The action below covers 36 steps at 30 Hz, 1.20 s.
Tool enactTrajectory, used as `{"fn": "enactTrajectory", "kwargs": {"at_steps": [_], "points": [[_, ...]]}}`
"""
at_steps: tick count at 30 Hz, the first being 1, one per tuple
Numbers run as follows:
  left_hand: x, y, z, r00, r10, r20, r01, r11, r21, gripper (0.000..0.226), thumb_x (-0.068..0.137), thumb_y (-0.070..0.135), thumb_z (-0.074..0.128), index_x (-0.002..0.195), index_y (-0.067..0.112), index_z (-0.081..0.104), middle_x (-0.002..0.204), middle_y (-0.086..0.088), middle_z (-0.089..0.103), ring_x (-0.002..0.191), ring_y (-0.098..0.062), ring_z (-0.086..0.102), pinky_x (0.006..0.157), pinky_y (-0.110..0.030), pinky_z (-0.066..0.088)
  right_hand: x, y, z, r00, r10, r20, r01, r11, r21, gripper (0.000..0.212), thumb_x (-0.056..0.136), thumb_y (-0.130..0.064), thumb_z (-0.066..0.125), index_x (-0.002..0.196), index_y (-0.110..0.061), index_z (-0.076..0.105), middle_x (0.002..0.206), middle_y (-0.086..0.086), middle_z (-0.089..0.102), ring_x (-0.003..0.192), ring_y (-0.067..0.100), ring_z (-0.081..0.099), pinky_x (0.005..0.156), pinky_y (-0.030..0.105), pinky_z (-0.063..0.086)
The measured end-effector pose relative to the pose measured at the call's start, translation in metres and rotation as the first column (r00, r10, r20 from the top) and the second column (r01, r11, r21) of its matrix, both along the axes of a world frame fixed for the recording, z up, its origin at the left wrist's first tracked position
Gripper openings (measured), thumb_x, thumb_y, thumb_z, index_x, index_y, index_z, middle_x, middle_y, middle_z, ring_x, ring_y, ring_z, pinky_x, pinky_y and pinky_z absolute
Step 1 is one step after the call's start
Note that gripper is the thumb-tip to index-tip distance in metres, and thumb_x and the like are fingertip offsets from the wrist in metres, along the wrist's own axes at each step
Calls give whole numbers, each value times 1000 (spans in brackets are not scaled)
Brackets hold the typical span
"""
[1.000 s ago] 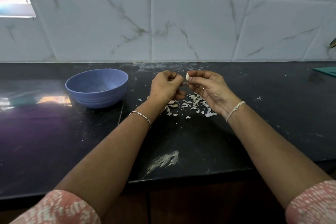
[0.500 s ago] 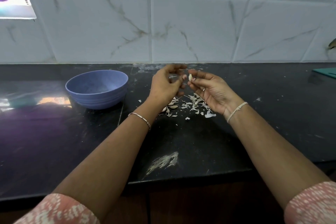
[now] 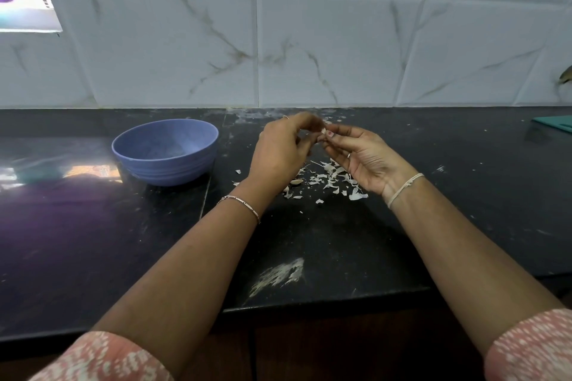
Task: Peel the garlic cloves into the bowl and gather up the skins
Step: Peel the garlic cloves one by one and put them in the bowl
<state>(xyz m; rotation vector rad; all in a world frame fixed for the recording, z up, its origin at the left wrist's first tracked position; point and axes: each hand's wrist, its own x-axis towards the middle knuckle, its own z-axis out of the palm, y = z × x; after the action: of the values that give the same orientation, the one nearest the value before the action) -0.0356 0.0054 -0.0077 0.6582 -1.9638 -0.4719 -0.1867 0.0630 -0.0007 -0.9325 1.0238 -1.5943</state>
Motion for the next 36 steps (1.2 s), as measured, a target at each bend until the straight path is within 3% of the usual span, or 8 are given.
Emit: {"fn": "enactTrajectory", "kwargs": {"at_steps": [9,15,24,36], "points": [[0,-2,-2,992,55,112,-35,984,-173,9,91,14,65,98,18,66,102,4,67,78,-20,66,72,-45,55,0,1,0,1000,7,2,-7,1000,21,16,88,5,60,92,-7,69,80,6,73,75,11,69,75,19,58],[-1,-1,-3,974,105,201,-67,980,-188,15,95,21,59,109,17,63,112,2,59,90,-20,61,75,-39,49,-1,1,1,996,51,-70,-52,999,-12,24,89,7,58,107,-6,67,87,7,72,79,11,69,78,20,58],[0,0,-3,950,135,281,-91,982,-165,17,100,26,50,113,16,55,116,3,53,96,-19,55,74,-36,44,-1,3,2,989,53,-137,-62,996,-60,23,82,9,63,100,-4,68,89,11,72,85,15,70,86,26,57],[0,1,-5,940,124,318,-75,984,-162,19,102,31,45,112,17,51,114,4,53,94,-18,53,69,-32,35,-6,3,5,995,-19,100,25,998,-51,18,89,8,57,96,-6,66,87,5,70,79,10,71,73,17,57]]}}
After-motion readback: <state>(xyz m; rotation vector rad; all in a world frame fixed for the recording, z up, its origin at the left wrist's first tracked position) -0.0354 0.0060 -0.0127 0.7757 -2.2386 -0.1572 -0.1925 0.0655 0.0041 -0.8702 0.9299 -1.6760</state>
